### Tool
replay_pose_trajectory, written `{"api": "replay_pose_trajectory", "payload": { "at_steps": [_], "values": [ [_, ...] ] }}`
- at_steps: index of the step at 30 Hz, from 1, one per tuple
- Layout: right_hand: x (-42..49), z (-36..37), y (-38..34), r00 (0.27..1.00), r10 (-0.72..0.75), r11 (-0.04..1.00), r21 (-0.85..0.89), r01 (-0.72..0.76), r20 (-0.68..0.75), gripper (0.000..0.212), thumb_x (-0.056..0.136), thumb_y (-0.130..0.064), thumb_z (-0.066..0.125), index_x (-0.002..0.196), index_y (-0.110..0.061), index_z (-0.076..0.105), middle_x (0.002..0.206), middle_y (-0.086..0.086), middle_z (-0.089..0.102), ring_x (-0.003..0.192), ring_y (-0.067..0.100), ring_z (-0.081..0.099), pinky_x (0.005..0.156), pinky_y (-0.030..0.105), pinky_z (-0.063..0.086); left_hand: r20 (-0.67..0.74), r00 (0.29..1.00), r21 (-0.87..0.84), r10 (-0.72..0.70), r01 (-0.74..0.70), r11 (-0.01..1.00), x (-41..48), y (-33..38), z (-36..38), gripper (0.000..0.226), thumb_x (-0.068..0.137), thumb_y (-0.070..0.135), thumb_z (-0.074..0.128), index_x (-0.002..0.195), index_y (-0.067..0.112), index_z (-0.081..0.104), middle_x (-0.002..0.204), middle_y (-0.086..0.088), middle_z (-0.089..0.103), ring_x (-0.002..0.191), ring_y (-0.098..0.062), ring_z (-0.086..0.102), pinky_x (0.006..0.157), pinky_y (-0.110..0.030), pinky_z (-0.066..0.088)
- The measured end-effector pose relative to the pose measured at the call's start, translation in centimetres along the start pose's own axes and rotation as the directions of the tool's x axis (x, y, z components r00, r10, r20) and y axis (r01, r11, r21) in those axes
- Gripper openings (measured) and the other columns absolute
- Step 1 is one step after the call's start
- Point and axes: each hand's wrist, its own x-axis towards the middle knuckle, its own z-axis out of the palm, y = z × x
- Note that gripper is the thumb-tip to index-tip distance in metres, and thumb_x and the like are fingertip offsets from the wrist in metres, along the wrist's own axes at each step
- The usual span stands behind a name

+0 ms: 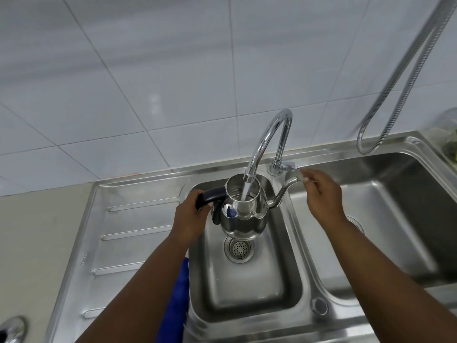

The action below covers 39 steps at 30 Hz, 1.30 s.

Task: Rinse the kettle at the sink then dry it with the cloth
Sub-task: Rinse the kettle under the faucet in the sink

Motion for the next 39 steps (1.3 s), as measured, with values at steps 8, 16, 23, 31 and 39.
{"api": "replay_pose_trajectory", "payload": {
  "at_steps": [8, 16, 23, 31, 39],
  "values": [
    [-1.2, 2.6, 0.4, 0.970, 0.115, 0.986, 0.098, -0.138, 0.214, 0.016, 0.095, -0.017, 0.061, 0.105, -0.022, 0.074, 0.100, -0.004, 0.077, 0.098, 0.016, 0.072, 0.099, 0.045, 0.054, -0.009, 1.000, -0.022, -0.007, 0.007, 1.000, 0.6, -0.1, 0.2, 0.024, 0.089, 0.016, 0.062, 0.111, 0.024, 0.056, 0.093, 0.003, 0.063, 0.086, -0.018, 0.059, 0.076, -0.027, 0.041],
    [-0.3, 3.1, 0.6, 0.969, 0.110, 0.982, 0.125, -0.140, 0.219, 0.018, 0.097, -0.015, 0.059, 0.105, -0.026, 0.071, 0.104, 0.004, 0.076, 0.100, 0.020, 0.072, 0.098, 0.051, 0.055, -0.022, 0.999, -0.051, -0.029, 0.028, 0.998, 0.8, -0.5, 0.2, 0.022, 0.088, 0.019, 0.064, 0.108, 0.025, 0.057, 0.091, 0.004, 0.063, 0.082, -0.013, 0.057, 0.068, -0.022, 0.042],
    [-0.3, 3.5, 0.6, 0.971, 0.101, 0.986, 0.111, -0.127, 0.215, 0.016, 0.096, -0.021, 0.060, 0.099, -0.031, 0.072, 0.100, 0.005, 0.076, 0.098, 0.025, 0.072, 0.095, 0.053, 0.055, -0.022, 0.998, -0.058, -0.065, 0.064, 0.996, 0.6, -0.7, -0.1, 0.021, 0.088, 0.020, 0.062, 0.109, 0.024, 0.058, 0.092, 0.002, 0.063, 0.087, -0.018, 0.059, 0.077, -0.030, 0.046],
    [-0.5, 3.9, 0.4, 0.971, 0.083, 0.987, 0.119, -0.112, 0.224, 0.020, 0.095, -0.017, 0.062, 0.105, -0.032, 0.071, 0.099, -0.002, 0.076, 0.099, 0.018, 0.072, 0.097, 0.051, 0.055, -0.029, 0.997, -0.065, -0.067, 0.065, 0.996, 0.6, -1.5, -0.7, 0.021, 0.088, 0.022, 0.064, 0.108, 0.025, 0.058, 0.095, -0.001, 0.065, 0.081, -0.013, 0.059, 0.068, -0.024, 0.046],
    [-0.6, 4.0, 0.3, 0.970, 0.082, 0.987, 0.118, -0.112, 0.230, 0.020, 0.095, -0.018, 0.062, 0.110, -0.027, 0.073, 0.103, -0.003, 0.076, 0.102, 0.015, 0.072, 0.098, 0.049, 0.055, -0.012, 0.998, -0.063, -0.058, 0.057, 0.996, 0.6, -1.8, -1.0, 0.023, 0.089, 0.023, 0.064, 0.111, 0.025, 0.057, 0.099, -0.001, 0.065, 0.091, -0.019, 0.061, 0.080, -0.031, 0.048]
  ]
}}
